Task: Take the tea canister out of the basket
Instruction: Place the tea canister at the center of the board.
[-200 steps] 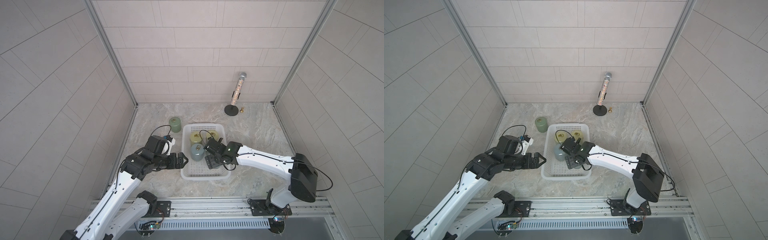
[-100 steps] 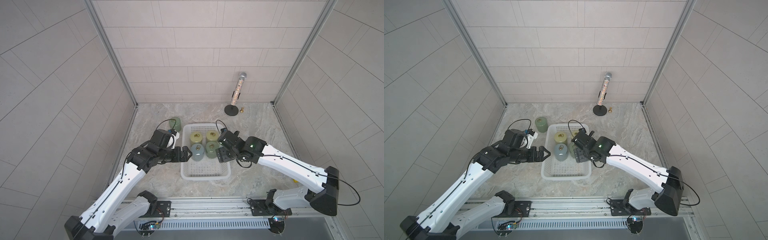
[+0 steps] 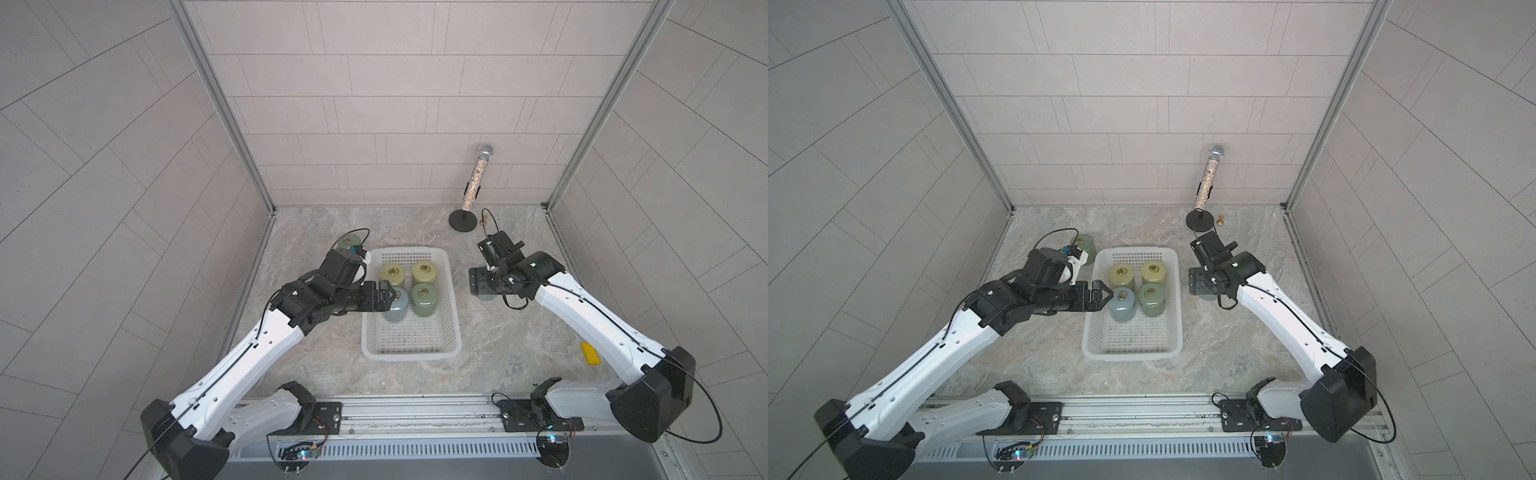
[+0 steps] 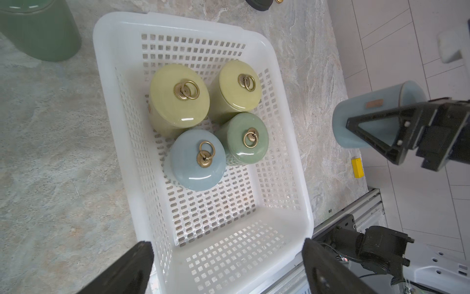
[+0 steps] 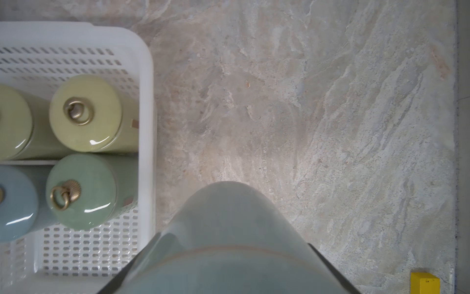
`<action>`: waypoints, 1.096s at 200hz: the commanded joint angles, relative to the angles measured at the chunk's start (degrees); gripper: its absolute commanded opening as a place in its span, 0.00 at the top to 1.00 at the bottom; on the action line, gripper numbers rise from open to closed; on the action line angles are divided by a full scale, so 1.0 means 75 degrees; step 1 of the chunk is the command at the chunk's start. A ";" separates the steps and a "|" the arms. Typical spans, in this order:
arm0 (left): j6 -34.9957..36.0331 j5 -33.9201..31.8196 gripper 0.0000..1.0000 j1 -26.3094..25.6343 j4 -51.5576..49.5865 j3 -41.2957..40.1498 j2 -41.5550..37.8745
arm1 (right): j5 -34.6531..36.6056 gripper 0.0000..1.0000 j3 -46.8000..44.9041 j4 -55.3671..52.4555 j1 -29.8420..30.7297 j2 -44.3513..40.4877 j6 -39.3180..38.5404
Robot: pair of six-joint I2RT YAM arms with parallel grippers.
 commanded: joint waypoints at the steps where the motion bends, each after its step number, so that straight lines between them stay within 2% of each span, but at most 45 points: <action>1: -0.0019 -0.0401 0.00 -0.0146 0.0089 0.0343 0.0116 | -0.0059 0.21 0.0001 0.1062 -0.0415 0.0430 -0.0304; 48: 0.0029 -0.0334 0.00 -0.0229 0.0090 0.0488 0.0254 | -0.0329 0.21 0.0724 0.1863 -0.1102 0.2035 -0.0224; 104: 0.0052 -0.0323 0.00 -0.0315 0.0096 0.0725 0.0402 | -0.0284 0.21 0.1664 0.2280 -0.1181 0.3809 -0.0153; 154: 0.0041 -0.0291 0.00 -0.0342 0.0060 0.0723 0.0419 | -0.0255 0.20 0.2491 0.2452 -0.1244 0.4904 -0.0165; 219: 0.0052 -0.0380 0.00 -0.0344 -0.0016 0.0653 0.0313 | -0.0239 0.20 0.3021 0.2617 -0.1422 0.5633 -0.0247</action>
